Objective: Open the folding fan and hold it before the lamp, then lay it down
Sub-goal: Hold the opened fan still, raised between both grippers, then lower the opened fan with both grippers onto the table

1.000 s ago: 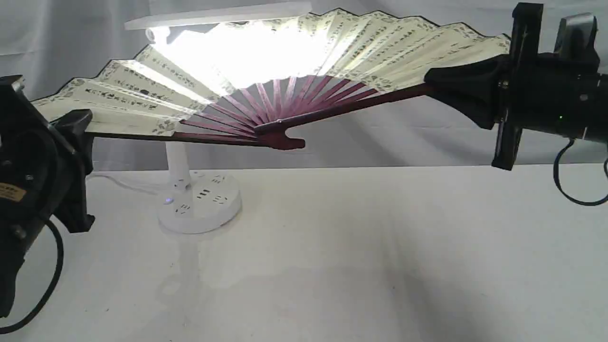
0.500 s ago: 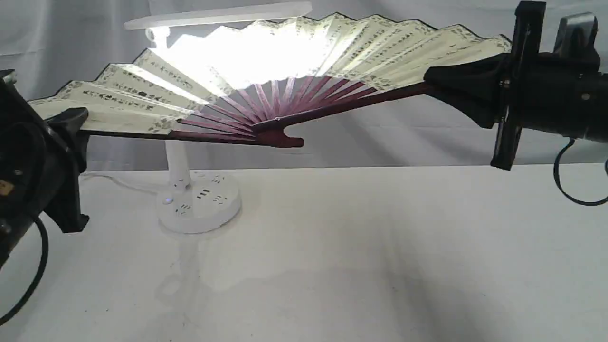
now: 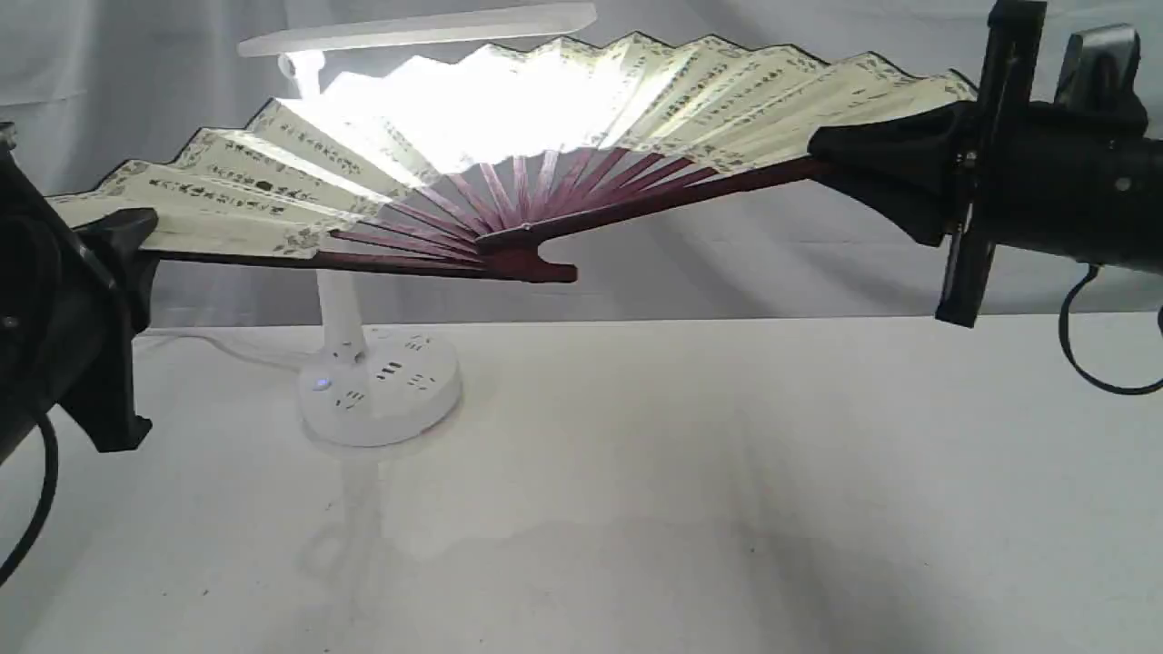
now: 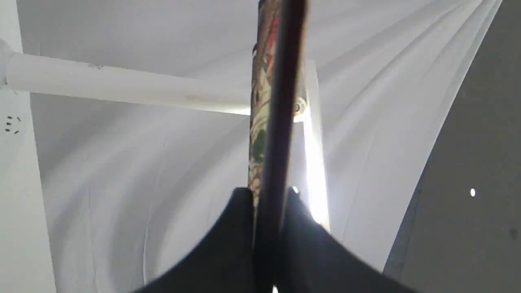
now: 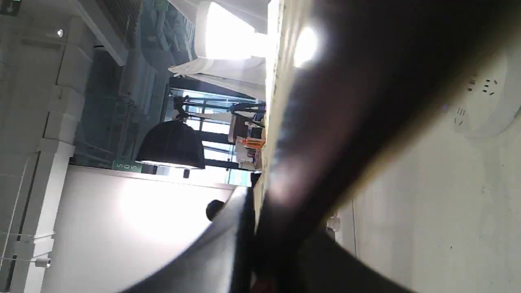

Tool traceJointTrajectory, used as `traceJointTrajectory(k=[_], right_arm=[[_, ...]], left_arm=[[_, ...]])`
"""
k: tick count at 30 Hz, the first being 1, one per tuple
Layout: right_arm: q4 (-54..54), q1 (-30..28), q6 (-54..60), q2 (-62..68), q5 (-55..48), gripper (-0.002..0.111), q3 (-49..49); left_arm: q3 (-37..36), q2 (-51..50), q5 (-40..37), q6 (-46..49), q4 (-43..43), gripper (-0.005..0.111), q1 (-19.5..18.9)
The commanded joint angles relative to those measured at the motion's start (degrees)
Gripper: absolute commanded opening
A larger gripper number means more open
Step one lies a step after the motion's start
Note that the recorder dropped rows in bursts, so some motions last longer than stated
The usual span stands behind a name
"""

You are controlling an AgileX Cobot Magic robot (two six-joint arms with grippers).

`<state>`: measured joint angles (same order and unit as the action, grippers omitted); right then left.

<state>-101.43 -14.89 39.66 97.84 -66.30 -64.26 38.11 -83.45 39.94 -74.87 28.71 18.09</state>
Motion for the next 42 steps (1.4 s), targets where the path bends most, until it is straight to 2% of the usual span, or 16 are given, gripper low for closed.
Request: traceJointTrajectory(k=[1,20,24,33,39,42], right_arm=[[1.48,-1.04,1.65,-0.24,0.75,0.000,-0.21],[1.98,-1.04,1.65,-0.24,0.80,0.000,-0.21],[1.97,-1.04,1.65,-0.24,1.08,0.000,-0.21],[6.62,-1.04,0.54,-0.24,2.80,0.000,-0.21],[9.81,-1.04,0.13,-0.24,5.15,0.000,0.49],[9.81,-1.04,0.13,-0.24,7.41,0.000,2.45]], left_arm=[[-0.06,0.84,3.51,-0.91,6.88,0.000,-1.56],[-0.76,0.84,3.75,-0.70,6.88,0.000,-1.56],[-2.45,0.84,3.75,2.92,7.30,0.000,-1.56],[-3.77,0.84,1.67,2.92,7.30,0.000,-1.56],[-3.77,0.72,-1.41,9.52,7.30,0.000,-1.56],[-3.77,0.30,-1.41,9.81,6.86,0.000,-1.56]])
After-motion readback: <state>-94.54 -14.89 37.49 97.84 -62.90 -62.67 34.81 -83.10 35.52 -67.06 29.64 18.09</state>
